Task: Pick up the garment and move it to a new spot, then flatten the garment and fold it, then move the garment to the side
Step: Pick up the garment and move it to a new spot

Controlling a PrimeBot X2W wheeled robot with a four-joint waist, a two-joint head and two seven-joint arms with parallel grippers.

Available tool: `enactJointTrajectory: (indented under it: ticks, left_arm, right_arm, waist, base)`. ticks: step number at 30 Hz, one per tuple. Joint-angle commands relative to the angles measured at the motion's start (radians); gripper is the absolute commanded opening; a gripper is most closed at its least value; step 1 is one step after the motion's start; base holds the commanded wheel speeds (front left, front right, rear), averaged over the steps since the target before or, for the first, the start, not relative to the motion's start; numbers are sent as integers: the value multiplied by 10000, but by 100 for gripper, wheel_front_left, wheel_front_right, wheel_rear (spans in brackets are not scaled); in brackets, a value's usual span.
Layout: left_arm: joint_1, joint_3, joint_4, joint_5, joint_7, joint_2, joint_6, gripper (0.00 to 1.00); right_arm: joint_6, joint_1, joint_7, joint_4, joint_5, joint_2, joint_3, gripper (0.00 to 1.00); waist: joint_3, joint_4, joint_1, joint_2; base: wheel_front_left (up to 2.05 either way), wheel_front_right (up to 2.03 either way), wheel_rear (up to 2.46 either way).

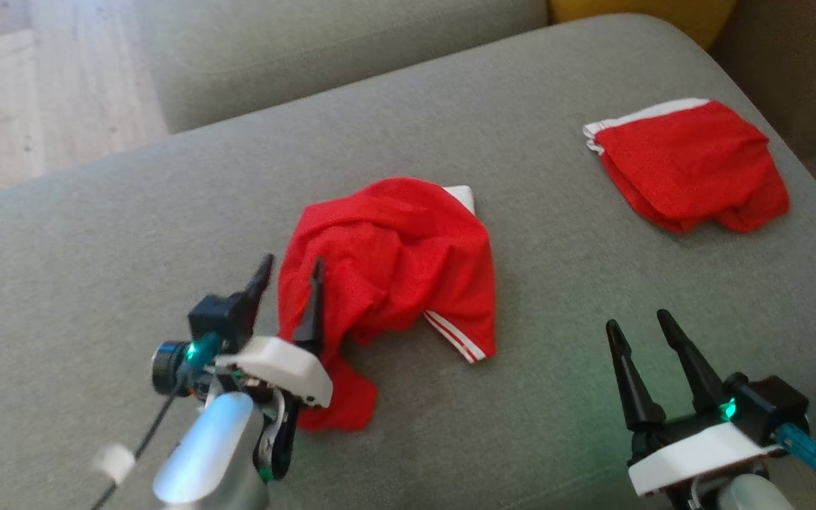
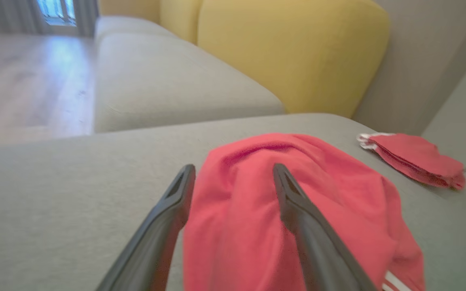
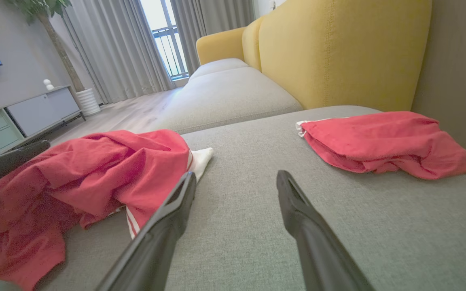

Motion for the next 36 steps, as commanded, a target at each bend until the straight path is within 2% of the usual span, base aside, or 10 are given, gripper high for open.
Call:
enactJointTrajectory:
  ticks: [1,7,11,14,22,26,36]
  left_arm:
    - [25,427,-290,248,-672,201,354,100]
    - [1012,586,-958,885,-1148,122,1143,100]
    - [1933,1095,-2612,1567,-1165,18,1609,100]
    - [2822,1477,-3820,2026,-1168,-113,1794,100]
    - [5347,2177,-5702,2817,-1169,-329,1887,100]
    - [6374,2242,-6155,3319,-1170,-360,1724,100]
    - [6849,2274,-6089,3839,-1170,-397,1453,100]
  right_arm:
    - [-9,-183,-108,-229,-64,-54,113,100]
    - [-9,83,-108,-197,-46,66,-57,100]
    - [-9,298,-108,-112,-139,211,-251,100]
    - [-9,507,-108,-58,-223,371,-402,100]
    - [-9,911,-108,4,-451,614,-708,100]
    - [-9,1226,-109,-202,-449,717,-965,100]
    - [-9,1892,-109,-451,-638,832,-1133,100]
  waist:
    - [-345,334,-2,0]
    - [-803,1023,-2,0]
    - [-1097,1680,-2,0]
    - [-1357,2119,-2,0]
    - [-1986,2734,-2,0]
    - [-2181,2919,-2,0]
    - [-2295,3104,-2,0]
  base:
    - [0,0,0]
    - [0,0,0]
    - [0,0,0]
    - [0,0,0]
    - [0,0,0]
    - [0,0,0]
    - [0,0,0]
